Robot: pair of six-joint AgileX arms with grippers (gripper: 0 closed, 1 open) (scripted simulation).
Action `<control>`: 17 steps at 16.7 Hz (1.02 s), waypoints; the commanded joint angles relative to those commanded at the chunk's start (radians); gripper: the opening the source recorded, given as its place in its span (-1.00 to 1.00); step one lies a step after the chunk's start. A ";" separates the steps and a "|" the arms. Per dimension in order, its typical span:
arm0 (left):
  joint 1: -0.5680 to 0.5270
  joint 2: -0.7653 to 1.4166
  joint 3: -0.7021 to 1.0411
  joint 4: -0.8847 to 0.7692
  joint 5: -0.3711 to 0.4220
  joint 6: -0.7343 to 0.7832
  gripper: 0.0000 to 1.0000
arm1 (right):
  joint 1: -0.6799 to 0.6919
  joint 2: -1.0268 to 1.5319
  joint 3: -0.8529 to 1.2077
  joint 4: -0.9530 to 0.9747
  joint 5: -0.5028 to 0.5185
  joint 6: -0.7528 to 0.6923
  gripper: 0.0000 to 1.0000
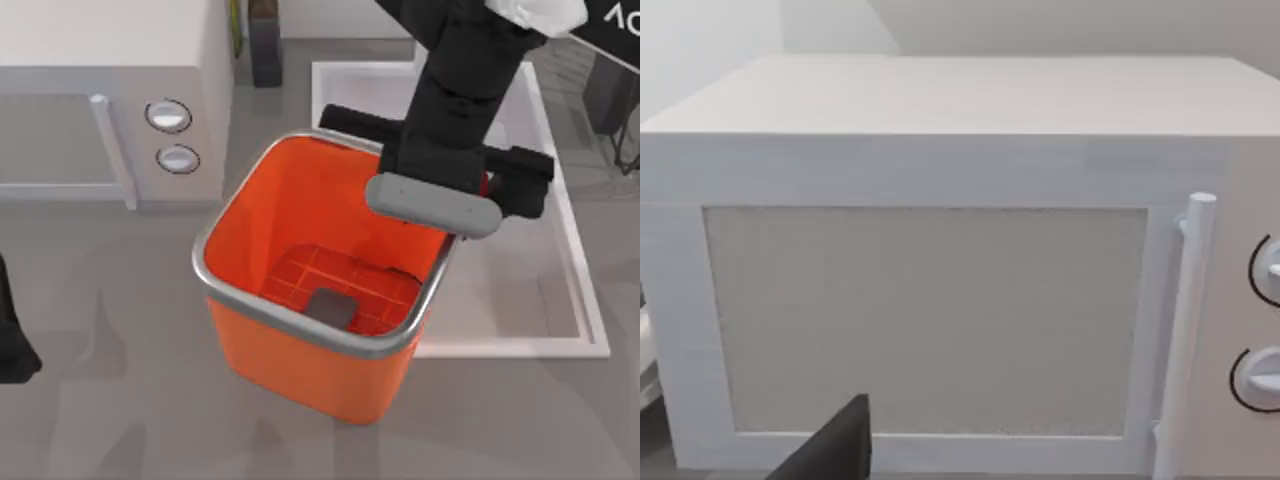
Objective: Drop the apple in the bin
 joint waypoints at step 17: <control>0.000 0.000 0.000 0.000 0.000 0.000 1.00 | 0.061 0.035 -0.163 0.222 0.001 -0.042 -1.00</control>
